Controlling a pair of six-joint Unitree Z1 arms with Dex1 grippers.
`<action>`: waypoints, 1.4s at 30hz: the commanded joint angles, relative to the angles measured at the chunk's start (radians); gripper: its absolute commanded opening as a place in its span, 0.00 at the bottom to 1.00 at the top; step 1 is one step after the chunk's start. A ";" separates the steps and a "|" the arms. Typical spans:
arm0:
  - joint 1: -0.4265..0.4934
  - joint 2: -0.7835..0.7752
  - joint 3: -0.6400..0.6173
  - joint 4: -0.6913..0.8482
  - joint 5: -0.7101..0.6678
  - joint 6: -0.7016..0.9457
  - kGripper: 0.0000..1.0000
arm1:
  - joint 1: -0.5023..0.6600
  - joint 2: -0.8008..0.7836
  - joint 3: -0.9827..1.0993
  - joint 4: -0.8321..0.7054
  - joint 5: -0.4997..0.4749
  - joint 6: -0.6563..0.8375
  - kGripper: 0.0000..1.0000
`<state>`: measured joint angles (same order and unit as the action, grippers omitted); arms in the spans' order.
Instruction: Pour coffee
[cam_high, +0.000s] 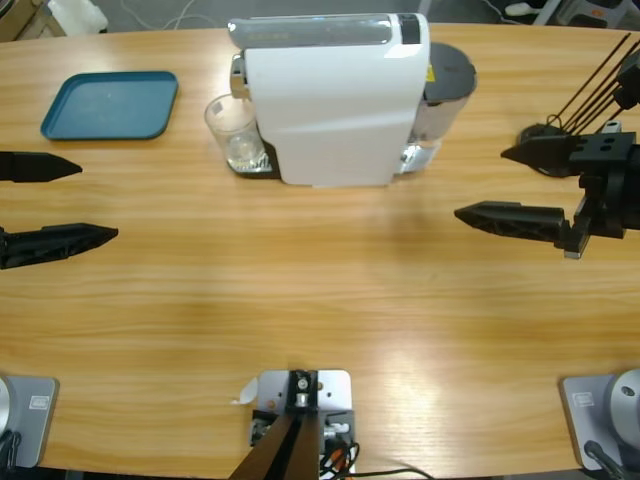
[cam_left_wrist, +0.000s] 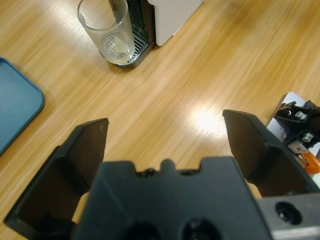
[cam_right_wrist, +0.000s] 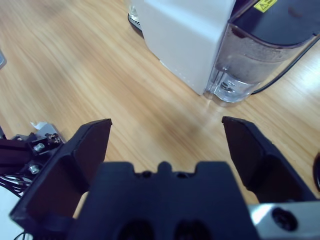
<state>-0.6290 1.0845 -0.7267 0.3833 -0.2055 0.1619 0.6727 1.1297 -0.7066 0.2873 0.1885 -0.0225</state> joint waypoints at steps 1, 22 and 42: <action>0.002 0.002 0.028 -0.007 -0.020 0.020 1.00 | 0.010 -0.022 0.032 0.007 -0.012 -0.013 1.00; 0.045 -0.007 0.072 -0.111 -0.022 0.086 1.00 | 0.010 -0.040 0.036 0.006 -0.023 -0.026 1.00; 0.034 -0.038 0.108 -0.118 -0.031 0.081 1.00 | 0.011 -0.047 0.067 -0.075 -0.162 -0.045 1.00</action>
<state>-0.5926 1.0749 -0.6684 0.2733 -0.2390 0.2264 0.6728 1.0952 -0.6861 0.2758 0.0678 -0.0525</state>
